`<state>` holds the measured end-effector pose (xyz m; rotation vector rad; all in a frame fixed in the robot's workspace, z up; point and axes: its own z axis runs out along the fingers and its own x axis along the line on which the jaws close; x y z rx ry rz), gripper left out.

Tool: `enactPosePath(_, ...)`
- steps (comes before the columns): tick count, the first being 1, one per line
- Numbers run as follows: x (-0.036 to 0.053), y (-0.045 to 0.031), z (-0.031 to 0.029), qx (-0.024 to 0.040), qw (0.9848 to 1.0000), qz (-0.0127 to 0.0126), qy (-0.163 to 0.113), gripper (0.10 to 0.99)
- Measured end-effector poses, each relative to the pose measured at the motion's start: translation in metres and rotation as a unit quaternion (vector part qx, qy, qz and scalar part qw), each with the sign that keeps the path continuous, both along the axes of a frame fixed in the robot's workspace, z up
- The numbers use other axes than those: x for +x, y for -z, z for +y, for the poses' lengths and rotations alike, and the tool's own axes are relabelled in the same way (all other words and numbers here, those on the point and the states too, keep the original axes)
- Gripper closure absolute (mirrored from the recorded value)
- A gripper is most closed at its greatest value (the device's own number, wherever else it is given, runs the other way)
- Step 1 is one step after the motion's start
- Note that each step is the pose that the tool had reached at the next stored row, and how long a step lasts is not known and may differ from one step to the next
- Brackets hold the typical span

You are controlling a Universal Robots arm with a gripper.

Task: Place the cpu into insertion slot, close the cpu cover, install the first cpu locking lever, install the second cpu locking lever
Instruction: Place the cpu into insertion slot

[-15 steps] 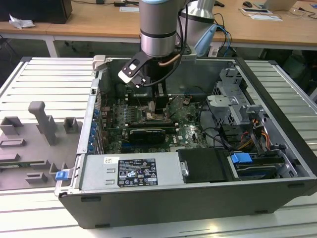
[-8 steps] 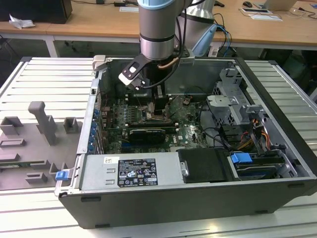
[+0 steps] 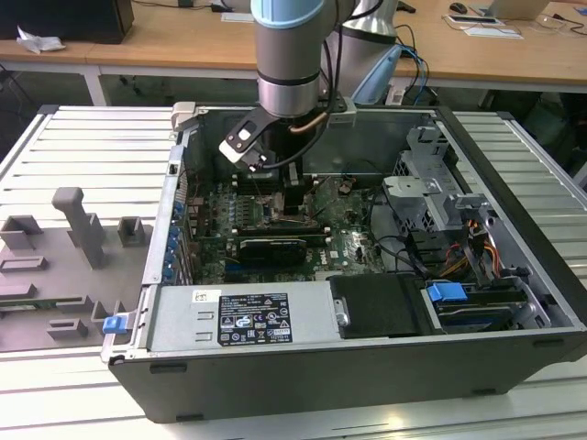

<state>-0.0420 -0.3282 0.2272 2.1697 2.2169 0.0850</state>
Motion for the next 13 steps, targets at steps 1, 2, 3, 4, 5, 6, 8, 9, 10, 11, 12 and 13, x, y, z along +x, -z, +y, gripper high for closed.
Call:
enactPosePath(1, -0.0002, 0.0011, 0.0007, 0.0000, 1.0000, 0.0000, 0.000, 0.549)
enactPosePath(2, -0.0003, 0.0020, 0.0014, 0.0000, 1.0000, -0.0001, 0.000, 0.549)
enactPosePath(3, -0.0005, 0.0033, 0.0022, 0.0000, 1.0000, 0.0000, 0.000, 0.549)
enactPosePath(4, -0.0006, 0.0041, 0.0027, 0.0001, 1.0000, -0.0001, 0.000, 0.549)
enactPosePath(5, -0.0010, 0.0053, 0.0035, 0.0000, 1.0000, 0.0000, 0.000, 0.549)
enactPosePath(6, -0.0012, 0.0061, 0.0041, 0.0000, 1.0000, 0.0000, 0.000, 0.549)
enactPosePath(8, -0.0015, 0.0077, 0.0054, 0.0001, 1.0000, -0.0001, 0.000, 0.549)
enactPosePath(9, -0.0016, 0.0086, 0.0059, 0.0001, 1.0000, -0.0001, 0.000, 0.549)
enactPosePath(10, -0.0016, 0.0095, 0.0062, 0.0001, 1.0000, -0.0001, 0.000, 0.549)
enactPosePath(11, -0.0016, 0.0102, 0.0064, 0.0001, 1.0000, -0.0001, 0.001, 0.549)
enactPosePath(12, -0.0016, 0.0108, 0.0066, 0.0000, 1.0000, 0.0000, 0.002, 0.549)
enactPosePath(13, -0.0017, 0.0114, 0.0070, 0.0000, 1.0000, 0.0000, 0.002, 0.549)
